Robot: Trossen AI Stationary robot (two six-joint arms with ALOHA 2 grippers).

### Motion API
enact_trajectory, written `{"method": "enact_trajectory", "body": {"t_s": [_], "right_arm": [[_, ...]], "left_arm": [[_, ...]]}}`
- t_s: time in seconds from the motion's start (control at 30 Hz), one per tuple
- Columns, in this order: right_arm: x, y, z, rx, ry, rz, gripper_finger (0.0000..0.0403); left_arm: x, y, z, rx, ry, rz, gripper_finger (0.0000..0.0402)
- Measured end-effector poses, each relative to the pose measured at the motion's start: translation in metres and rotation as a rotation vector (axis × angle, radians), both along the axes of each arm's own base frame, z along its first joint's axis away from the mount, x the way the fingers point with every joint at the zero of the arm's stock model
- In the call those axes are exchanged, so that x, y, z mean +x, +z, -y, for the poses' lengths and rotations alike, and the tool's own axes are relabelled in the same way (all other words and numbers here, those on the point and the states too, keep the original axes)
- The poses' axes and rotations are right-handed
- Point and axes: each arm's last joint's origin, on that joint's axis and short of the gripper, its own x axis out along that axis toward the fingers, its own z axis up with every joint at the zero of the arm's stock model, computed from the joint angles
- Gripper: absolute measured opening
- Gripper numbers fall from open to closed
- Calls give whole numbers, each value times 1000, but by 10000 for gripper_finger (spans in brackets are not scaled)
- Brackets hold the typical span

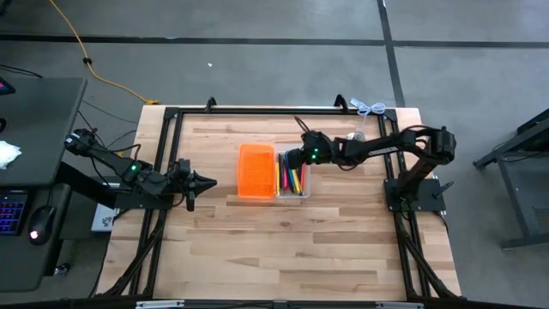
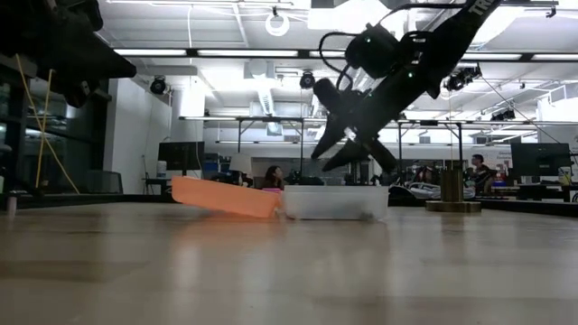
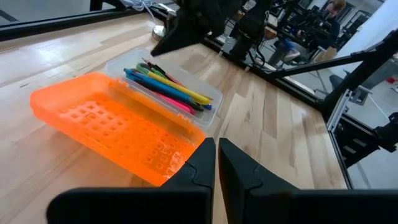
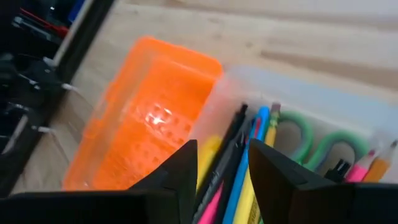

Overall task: Pick & place school supplies into a supply box
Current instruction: Return to Home Position

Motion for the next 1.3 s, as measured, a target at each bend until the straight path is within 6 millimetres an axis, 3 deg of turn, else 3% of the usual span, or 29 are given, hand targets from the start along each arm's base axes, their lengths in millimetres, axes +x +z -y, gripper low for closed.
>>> {"method": "enact_trajectory", "body": {"t_s": [0.37, 0.6, 0.8, 1.0, 1.13, 1.3], "right_arm": [[-14, 49, -5, -209, 187, 95, 119], [-30, 69, -11, -304, 352, 75, 118], [-56, 80, -15, -373, 331, -72, 118], [-87, 93, -18, -366, 188, -192, 118], [-103, 103, -21, -390, 127, -197, 119], [-114, 116, -24, -461, 173, -156, 118]], "left_arm": [[0, 1, 0, 29, -12, 5, 49], [0, 2, 0, 38, -17, 9, 49], [-1, 2, 0, 42, -24, 10, 49], [-1, 3, -3, 59, 62, 21, 49], [-2, 2, -3, 65, 64, 13, 49], [-2, 1, -2, 61, 32, 0, 49]]}}
